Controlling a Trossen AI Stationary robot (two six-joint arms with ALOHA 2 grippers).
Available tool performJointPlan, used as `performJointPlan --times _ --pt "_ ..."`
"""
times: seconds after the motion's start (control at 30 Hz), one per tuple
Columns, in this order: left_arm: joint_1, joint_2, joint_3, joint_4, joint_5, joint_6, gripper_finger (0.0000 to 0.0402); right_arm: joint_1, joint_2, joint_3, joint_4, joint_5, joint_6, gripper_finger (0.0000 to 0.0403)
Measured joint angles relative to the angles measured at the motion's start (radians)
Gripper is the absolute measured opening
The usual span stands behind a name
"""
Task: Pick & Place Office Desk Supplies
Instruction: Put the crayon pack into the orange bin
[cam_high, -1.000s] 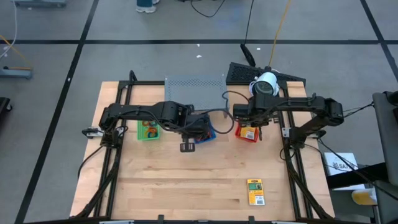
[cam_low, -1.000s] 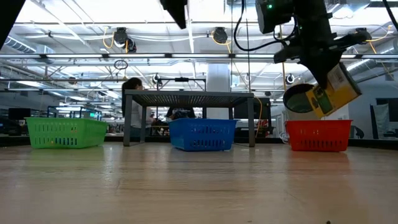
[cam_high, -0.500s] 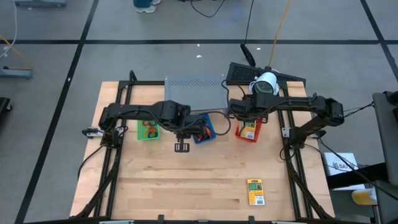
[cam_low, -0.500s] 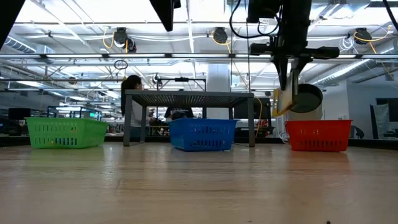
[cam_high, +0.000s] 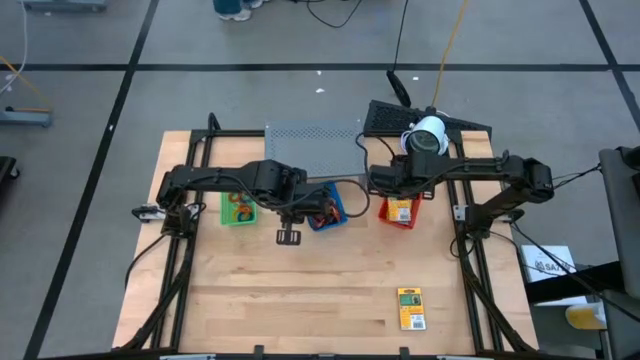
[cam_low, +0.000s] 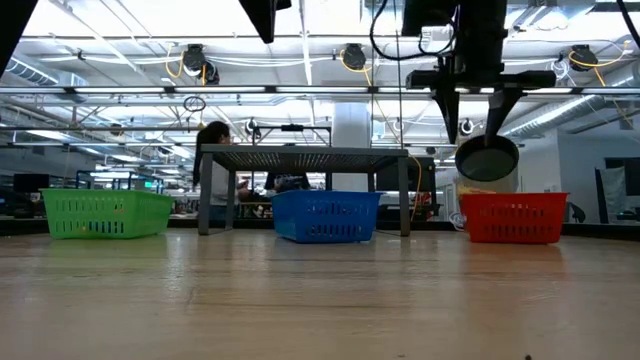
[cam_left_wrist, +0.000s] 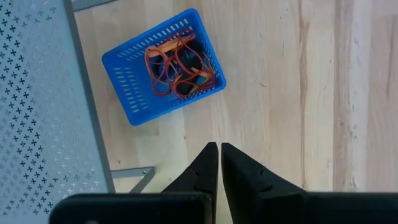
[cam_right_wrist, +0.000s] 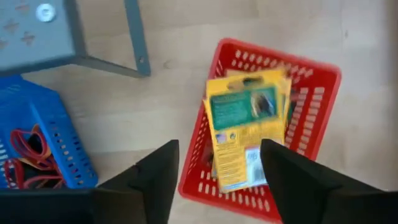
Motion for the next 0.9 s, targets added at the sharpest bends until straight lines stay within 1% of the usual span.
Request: performJointPlan --times 0.07,0.17,0.33,0.47,0.57,0.77,0.9 --pt "0.0 0.0 0.0 0.001 -0.007 0.015 0.0031 0.022 0.0 0.0 0.0 0.041 -0.042 0.0226" --pt "0.0 0.0 0.0 0.0 -0.014 0.025 0.0031 0.079 0.0 0.0 -0.001 0.105 -0.119 0.0225" --pt "0.0 0.0 0.0 0.0 -0.016 0.092 0.0031 0.228 0.0 0.0 0.005 0.212 -0.243 0.021" --pt "0.0 0.0 0.0 0.0 0.004 0.103 0.0031 0.372 0.0 0.0 0.017 0.284 -0.308 0.0202" --pt "0.0 0.0 0.0 0.0 0.05 0.097 0.0031 0.48 0.0 0.0 0.017 0.311 -0.31 0.0199" --pt "-0.025 0.0 0.0 0.006 0.165 0.094 0.0031 0.685 0.0 0.0 0.025 0.31 -0.255 0.0198" --pt "-0.056 0.0 -0.009 0.101 0.232 0.08 0.0031 0.808 0.0 0.0 0.059 0.309 -0.255 0.0194"
